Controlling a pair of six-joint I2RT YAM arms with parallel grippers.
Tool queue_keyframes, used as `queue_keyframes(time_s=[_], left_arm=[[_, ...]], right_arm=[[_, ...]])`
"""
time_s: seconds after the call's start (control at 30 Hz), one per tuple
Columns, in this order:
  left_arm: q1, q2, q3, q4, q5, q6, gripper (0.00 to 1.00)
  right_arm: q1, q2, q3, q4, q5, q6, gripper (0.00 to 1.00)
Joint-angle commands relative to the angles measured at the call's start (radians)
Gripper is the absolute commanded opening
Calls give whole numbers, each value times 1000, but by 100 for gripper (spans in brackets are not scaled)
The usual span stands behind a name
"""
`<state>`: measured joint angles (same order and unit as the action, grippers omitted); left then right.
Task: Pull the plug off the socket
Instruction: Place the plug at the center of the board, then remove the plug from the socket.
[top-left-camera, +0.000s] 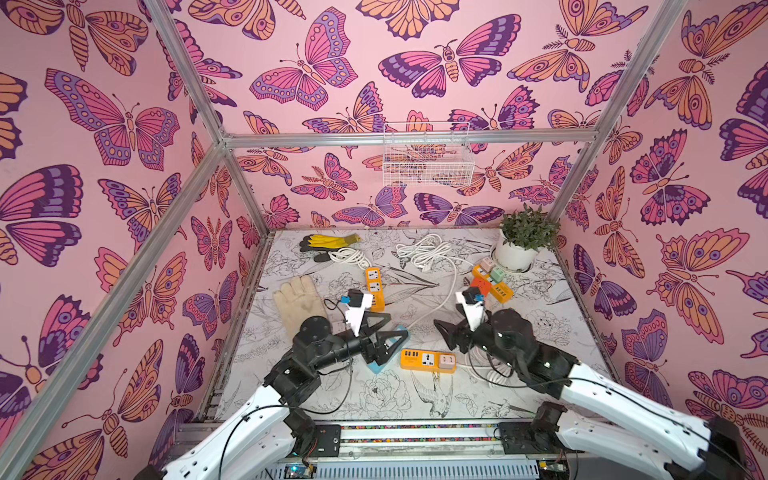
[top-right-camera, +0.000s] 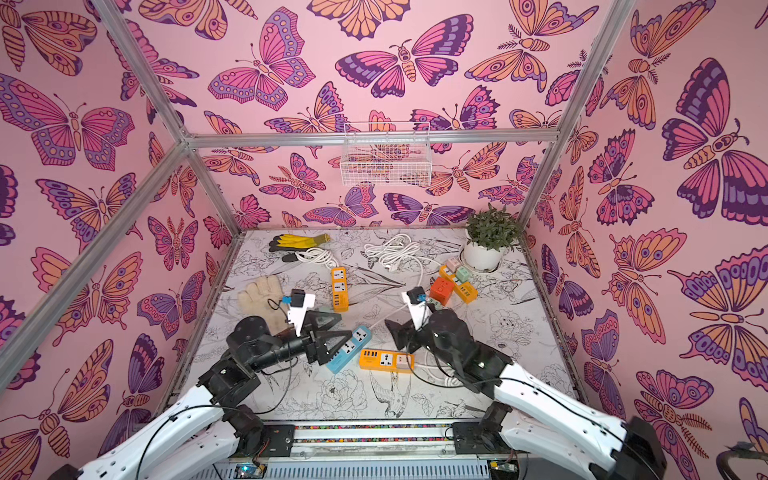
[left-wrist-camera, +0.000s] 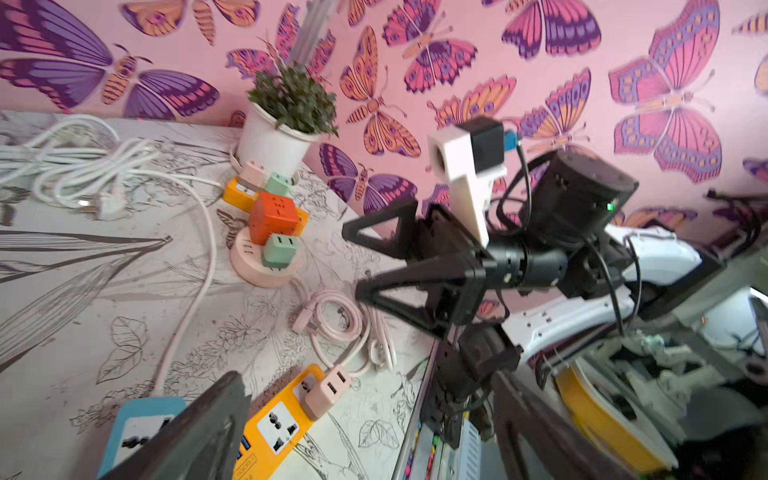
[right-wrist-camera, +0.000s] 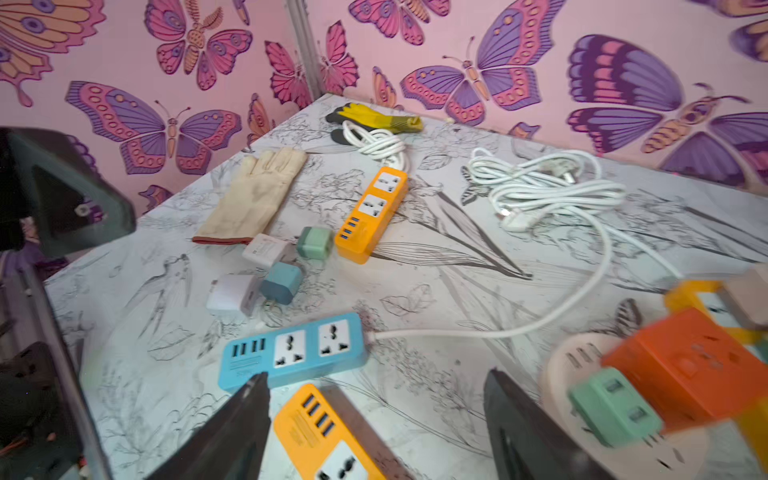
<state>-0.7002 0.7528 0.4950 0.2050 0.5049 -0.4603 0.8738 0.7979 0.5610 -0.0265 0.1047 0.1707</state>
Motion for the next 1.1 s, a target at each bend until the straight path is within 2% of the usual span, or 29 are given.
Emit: queue_keyframes(time_s=[0.0, 0.07, 0.2, 0.27, 0.37, 0.43, 0.6, 0.63, 0.87, 1.07], left_arm=[[-99, 88, 12, 39, -31, 222, 95], [-141, 140, 6, 38, -50, 336, 96], [-212, 227, -32, 40, -72, 656, 100], [-236, 281, -54, 49, -75, 825, 100], [-240, 363, -72, 83, -71, 980, 100], [-237, 408, -81, 111, -63, 1039, 100], [-170, 509, -105, 240, 57, 1031, 100], [-161, 565, -105, 268, 68, 1025, 99], [-90, 768, -84, 416, 74, 1020, 96], [-67, 855, -52, 419, 62, 1046, 88]], right_arm=[[-67, -145, -85, -60, -45, -77, 93], [-68, -226, -131, -52, -76, -132, 100], [-67, -275, -153, -87, -256, -325, 99], [-67, -223, -127, -122, -293, -365, 99], [-47, -93, -51, -227, -336, -433, 99], [-25, -16, 7, -319, -346, -499, 99], [-21, 46, 37, -372, -426, -580, 99], [-19, 48, 37, -367, -430, -588, 99], [-21, 86, 51, -385, -368, -626, 100], [-26, 110, 56, -389, -348, -634, 98]])
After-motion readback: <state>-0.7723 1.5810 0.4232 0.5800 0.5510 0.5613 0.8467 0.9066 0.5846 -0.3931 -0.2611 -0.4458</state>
